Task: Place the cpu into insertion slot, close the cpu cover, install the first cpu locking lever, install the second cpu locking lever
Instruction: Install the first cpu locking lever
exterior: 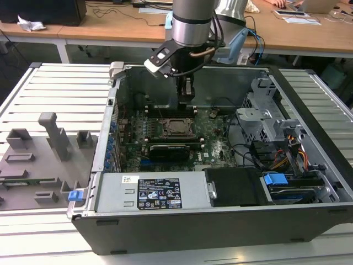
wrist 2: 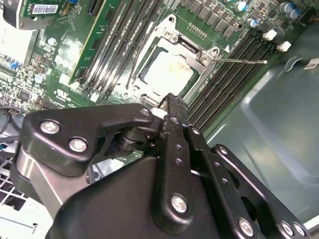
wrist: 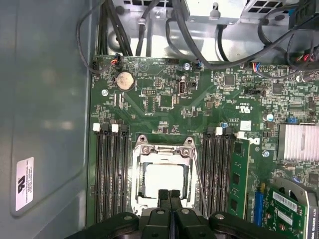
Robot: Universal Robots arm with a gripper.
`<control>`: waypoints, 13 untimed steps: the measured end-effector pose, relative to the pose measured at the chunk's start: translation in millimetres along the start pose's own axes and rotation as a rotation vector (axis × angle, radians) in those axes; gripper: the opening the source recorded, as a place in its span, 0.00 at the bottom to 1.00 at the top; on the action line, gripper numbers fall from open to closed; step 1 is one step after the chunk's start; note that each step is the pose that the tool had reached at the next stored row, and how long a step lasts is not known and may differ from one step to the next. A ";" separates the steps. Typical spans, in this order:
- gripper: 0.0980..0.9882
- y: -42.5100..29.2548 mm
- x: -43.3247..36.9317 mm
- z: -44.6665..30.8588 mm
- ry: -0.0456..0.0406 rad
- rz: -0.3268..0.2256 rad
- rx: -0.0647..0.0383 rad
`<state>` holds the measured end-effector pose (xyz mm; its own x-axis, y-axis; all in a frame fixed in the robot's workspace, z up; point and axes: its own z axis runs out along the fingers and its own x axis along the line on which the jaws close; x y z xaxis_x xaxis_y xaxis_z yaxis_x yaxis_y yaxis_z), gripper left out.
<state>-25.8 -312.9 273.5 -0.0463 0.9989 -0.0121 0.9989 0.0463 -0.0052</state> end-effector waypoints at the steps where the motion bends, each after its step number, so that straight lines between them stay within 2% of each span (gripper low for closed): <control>1: 0.01 -0.1 0.0 0.0 -0.0001 -0.019 0.000; 3: 0.01 0.0 0.0 0.0 -0.0002 -0.049 -0.001; 6: 0.01 -0.1 0.0 0.0 -0.0006 -0.123 -0.002; 10: 0.01 -0.1 0.0 0.0 -0.0009 -0.182 -0.002; 13: 0.01 0.0 0.0 0.0 -0.0010 -0.206 -0.003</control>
<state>-25.9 -312.9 273.5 -0.2499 0.9682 -0.0120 0.9683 0.2498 -0.0052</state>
